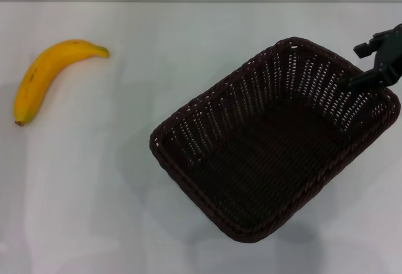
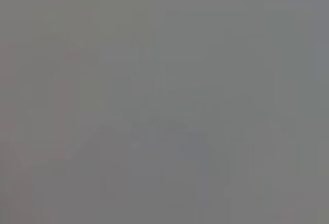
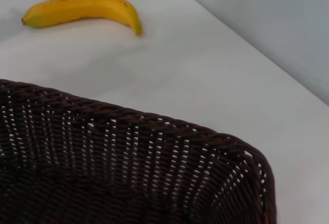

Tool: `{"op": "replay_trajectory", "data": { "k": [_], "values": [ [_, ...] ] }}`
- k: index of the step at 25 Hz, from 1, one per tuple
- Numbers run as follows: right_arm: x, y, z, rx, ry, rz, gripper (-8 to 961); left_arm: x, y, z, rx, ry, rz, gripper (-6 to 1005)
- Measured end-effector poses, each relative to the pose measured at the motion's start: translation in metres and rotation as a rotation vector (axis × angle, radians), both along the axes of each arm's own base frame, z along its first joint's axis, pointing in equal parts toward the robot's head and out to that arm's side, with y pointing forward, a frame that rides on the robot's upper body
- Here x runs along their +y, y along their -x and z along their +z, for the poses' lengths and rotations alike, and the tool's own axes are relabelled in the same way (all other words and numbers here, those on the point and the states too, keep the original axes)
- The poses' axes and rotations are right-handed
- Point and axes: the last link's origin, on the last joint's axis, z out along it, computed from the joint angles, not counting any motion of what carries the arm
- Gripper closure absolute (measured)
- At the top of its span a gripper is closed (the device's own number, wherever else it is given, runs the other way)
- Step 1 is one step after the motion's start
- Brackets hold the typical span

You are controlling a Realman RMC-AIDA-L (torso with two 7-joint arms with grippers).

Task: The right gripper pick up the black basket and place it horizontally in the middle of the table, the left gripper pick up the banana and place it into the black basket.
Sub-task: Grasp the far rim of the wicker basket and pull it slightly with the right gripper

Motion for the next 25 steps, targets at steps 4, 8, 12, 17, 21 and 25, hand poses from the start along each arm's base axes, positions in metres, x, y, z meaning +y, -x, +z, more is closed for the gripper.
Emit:
{"op": "replay_trajectory", "data": {
  "k": [4,8,12,17,21,25],
  "values": [
    [0.002,-0.002,-0.004,-0.001,0.006,-0.007,141,-0.001,0.000,-0.002,0.003,0.004,-0.003,213],
    [0.002,-0.005,-0.008,0.001,0.013,-0.012,142,-0.002,0.001,-0.003,0.003,0.007,0.001,212],
    [0.003,-0.009,-0.011,0.004,0.016,-0.021,144,-0.003,0.001,-0.003,0.003,0.009,0.001,212],
    [0.001,-0.013,-0.016,0.007,0.034,-0.032,146,-0.003,0.001,-0.004,0.003,0.010,0.000,212],
    [0.000,-0.014,-0.021,0.003,0.045,-0.038,148,-0.003,0.001,-0.004,0.003,0.009,0.000,213],
    [-0.001,-0.015,-0.024,0.003,0.054,-0.044,150,-0.003,0.001,-0.004,0.003,0.010,0.002,213]
  ]
}}
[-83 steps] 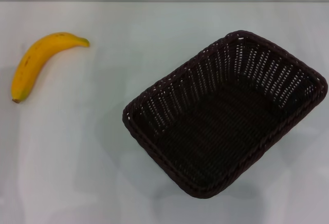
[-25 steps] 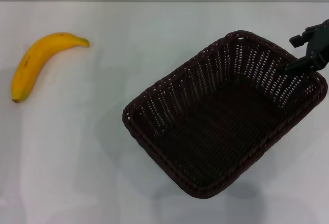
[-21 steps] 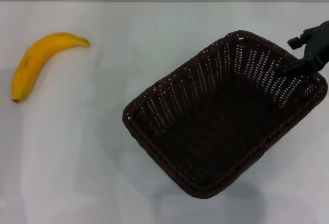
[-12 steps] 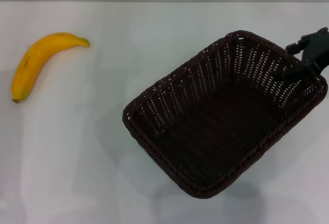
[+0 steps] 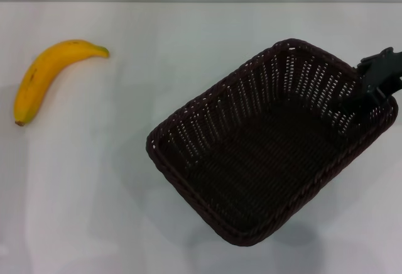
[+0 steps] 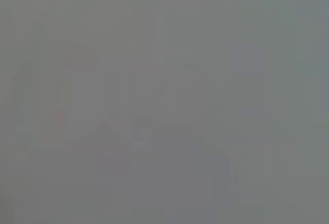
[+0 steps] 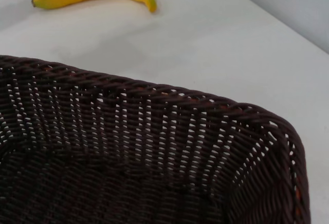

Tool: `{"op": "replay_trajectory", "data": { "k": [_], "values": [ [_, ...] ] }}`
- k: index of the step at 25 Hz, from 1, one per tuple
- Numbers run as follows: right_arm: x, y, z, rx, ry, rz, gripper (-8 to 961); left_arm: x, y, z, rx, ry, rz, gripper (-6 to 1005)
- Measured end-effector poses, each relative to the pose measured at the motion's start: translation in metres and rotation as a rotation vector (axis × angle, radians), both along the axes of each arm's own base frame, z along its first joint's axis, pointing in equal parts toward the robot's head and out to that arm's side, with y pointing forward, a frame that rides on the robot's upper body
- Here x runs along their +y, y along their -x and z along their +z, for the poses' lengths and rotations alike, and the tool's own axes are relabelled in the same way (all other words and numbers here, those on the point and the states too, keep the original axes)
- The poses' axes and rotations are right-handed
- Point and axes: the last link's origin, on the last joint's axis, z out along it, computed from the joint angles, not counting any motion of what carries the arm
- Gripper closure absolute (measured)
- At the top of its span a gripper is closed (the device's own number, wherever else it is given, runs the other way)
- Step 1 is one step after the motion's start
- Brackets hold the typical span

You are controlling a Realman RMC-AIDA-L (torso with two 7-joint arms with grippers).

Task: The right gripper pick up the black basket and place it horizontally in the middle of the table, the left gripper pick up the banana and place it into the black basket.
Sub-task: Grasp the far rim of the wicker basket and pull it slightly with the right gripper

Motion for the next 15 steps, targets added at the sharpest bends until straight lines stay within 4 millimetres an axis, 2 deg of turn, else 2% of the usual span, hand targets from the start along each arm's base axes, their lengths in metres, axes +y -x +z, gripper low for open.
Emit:
{"op": "replay_trajectory", "data": {
  "k": [11,15],
  "values": [
    [-0.0008,-0.0049,-0.0043,-0.024,0.006,-0.019,188,-0.0003,0.0005,-0.0001,0.002,-0.002,0.001,213],
    [-0.0009,-0.0059,-0.0057,-0.046,0.001,-0.023,243,-0.0003,0.0004,-0.0002,0.003,-0.001,0.000,212]
  ]
}}
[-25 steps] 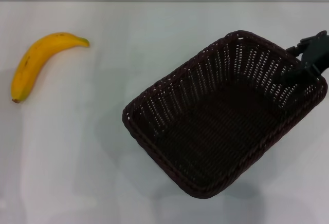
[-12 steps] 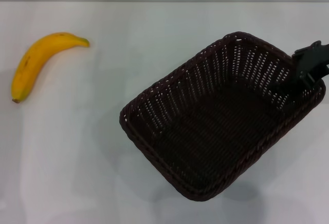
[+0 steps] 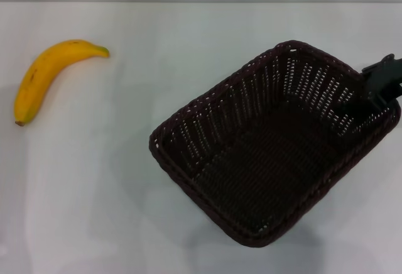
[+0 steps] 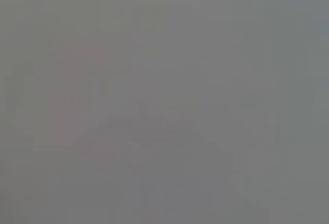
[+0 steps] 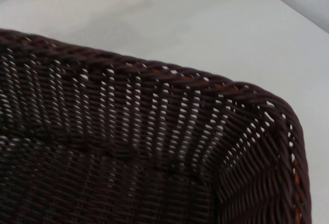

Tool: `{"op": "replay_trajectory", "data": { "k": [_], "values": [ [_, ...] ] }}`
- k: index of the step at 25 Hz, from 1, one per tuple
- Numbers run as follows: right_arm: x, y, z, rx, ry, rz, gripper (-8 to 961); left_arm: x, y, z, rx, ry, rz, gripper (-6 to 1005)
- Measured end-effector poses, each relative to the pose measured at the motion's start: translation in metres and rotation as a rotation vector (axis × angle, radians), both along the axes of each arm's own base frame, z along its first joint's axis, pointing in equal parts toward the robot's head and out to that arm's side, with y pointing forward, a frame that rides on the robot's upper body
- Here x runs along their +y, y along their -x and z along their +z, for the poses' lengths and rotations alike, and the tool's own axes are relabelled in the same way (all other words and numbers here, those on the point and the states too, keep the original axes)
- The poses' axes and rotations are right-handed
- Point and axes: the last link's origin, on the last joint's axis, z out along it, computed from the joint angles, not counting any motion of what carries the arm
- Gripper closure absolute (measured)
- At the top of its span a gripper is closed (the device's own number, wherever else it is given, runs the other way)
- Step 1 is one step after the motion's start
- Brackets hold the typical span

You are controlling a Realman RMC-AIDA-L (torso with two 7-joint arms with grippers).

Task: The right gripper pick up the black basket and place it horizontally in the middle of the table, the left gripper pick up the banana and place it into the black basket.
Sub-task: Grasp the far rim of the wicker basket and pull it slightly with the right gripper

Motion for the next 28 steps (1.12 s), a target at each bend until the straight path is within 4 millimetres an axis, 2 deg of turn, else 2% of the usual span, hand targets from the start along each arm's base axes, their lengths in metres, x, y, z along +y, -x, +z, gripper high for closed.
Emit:
{"op": "replay_trajectory", "data": {
  "k": [7,15,22,28],
  "values": [
    [-0.001,0.001,-0.001,-0.009,0.000,-0.008,370,0.001,-0.002,-0.001,-0.002,0.004,-0.006,213],
    [-0.001,0.006,0.008,0.003,-0.042,-0.039,619,0.002,-0.003,-0.002,-0.008,0.007,-0.013,212],
    [-0.001,0.014,0.019,0.026,-0.104,-0.056,690,0.003,-0.005,-0.002,-0.010,0.007,-0.019,213],
    [-0.001,0.013,0.019,0.021,-0.103,-0.062,737,0.003,-0.005,-0.001,-0.010,0.006,-0.021,213]
  ]
}}
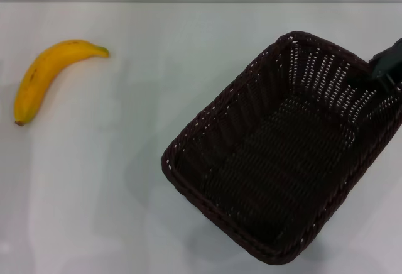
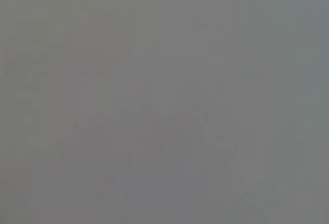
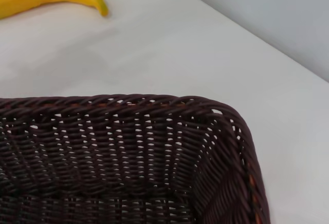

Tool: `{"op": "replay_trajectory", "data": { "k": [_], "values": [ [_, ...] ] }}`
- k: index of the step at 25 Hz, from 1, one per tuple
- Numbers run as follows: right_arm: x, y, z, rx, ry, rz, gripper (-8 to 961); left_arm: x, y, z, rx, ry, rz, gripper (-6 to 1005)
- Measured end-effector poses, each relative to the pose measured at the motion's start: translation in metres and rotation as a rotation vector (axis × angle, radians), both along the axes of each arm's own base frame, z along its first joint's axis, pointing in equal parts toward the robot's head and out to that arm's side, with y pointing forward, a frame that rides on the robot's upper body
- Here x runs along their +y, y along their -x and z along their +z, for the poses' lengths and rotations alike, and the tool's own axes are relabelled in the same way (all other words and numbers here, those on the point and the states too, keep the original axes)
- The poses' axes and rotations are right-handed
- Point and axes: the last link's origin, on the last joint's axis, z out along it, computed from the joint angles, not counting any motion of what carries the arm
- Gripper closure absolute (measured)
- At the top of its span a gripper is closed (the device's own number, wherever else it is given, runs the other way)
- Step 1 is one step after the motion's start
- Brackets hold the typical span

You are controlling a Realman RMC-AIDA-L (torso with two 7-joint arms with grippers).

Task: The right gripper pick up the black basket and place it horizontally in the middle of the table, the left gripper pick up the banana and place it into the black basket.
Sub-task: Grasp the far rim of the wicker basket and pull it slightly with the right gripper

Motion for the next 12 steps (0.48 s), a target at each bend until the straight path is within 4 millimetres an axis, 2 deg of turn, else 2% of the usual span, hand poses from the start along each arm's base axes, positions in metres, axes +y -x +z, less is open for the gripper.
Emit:
{"op": "replay_trajectory", "data": {
  "k": [12],
  "values": [
    [0.0075,0.0019,0.0041,0.027,-0.065,-0.035,754,0.0005,-0.0002,-0.0004,0.000,0.003,0.000,213]
  ]
}}
